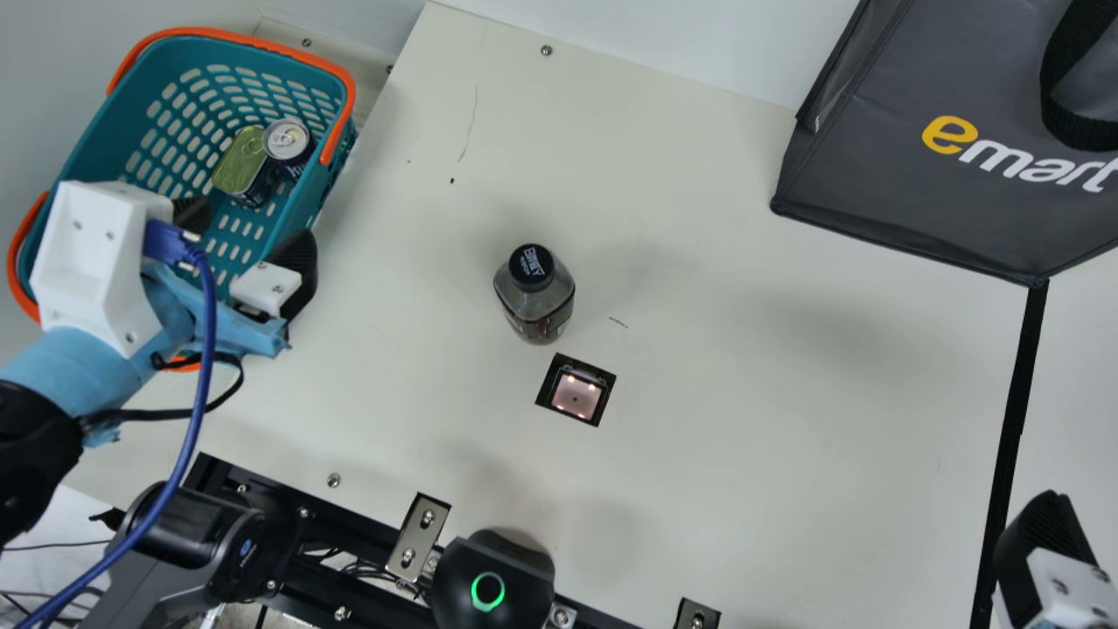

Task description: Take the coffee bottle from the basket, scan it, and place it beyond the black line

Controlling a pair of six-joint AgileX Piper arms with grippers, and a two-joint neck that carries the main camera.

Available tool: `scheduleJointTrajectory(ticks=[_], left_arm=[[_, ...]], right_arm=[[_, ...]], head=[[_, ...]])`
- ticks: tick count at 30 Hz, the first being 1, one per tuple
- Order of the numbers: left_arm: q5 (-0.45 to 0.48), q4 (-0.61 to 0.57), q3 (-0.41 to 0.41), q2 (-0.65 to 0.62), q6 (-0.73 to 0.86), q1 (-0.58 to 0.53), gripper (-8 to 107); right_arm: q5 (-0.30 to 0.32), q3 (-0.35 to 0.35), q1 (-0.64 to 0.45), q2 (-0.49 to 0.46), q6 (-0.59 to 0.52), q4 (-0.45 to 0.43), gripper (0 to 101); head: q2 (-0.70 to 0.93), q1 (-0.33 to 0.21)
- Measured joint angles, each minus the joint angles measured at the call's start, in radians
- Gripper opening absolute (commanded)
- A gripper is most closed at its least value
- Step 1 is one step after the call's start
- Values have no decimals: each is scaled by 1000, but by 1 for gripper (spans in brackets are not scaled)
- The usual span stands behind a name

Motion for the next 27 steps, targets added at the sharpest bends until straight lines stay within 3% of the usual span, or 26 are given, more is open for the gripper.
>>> scheduleJointTrajectory(ticks=[27], left_arm=[[4,0,4,-8,-2,-6,90]], right_arm=[[0,0,0,0,0,0,91]], head=[[0,0]])
